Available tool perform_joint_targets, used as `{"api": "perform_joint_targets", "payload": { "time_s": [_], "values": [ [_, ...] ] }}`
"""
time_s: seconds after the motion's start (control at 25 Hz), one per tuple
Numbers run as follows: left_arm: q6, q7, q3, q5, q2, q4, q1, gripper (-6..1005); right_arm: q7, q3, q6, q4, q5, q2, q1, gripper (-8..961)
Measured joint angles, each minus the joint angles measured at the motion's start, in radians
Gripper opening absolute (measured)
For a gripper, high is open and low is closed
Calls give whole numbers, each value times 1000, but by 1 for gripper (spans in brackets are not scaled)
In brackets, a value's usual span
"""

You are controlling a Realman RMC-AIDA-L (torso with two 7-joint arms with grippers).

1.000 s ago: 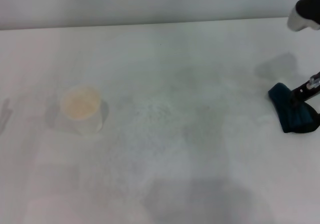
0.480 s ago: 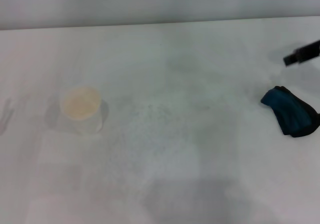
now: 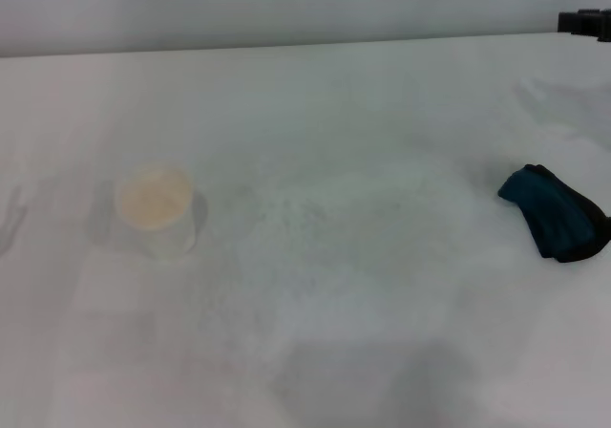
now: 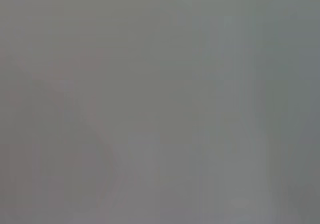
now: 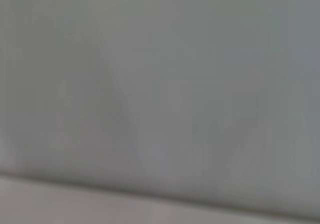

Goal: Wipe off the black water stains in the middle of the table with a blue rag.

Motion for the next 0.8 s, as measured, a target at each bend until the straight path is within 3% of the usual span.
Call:
{"api": "perform_joint_targets", "payload": {
  "time_s": [0.2,0.44,0.8],
  "values": [
    [0,0,0,-7,0,-3,-8,862,-344,118,-20,194,319,3,-35,310],
    [0,0,0,-19,0,-2,-10,862,-727,135,-67,387,640,5,-80,311],
    [0,0,0,-21,-2,0,-3,862,-1344,135,-58,714,1012,9,-85,311]
  ]
}}
